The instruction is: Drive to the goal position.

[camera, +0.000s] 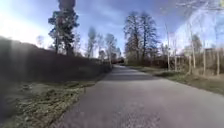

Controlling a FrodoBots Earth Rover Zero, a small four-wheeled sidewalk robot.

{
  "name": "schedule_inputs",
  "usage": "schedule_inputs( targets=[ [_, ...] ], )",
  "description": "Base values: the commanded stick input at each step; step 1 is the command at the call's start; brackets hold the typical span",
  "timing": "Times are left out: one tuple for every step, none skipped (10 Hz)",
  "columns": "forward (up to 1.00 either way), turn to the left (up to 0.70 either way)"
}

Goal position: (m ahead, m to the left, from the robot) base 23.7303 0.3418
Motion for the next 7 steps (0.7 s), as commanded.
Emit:
schedule_inputs(
  targets=[
    [1.0,-0.27],
    [1.0,-0.37],
    [1.0,-0.1],
    [1.0,0.0],
    [1.0,0.0],
    [1.0,0.0],
    [1.0,0.0]
  ],
)
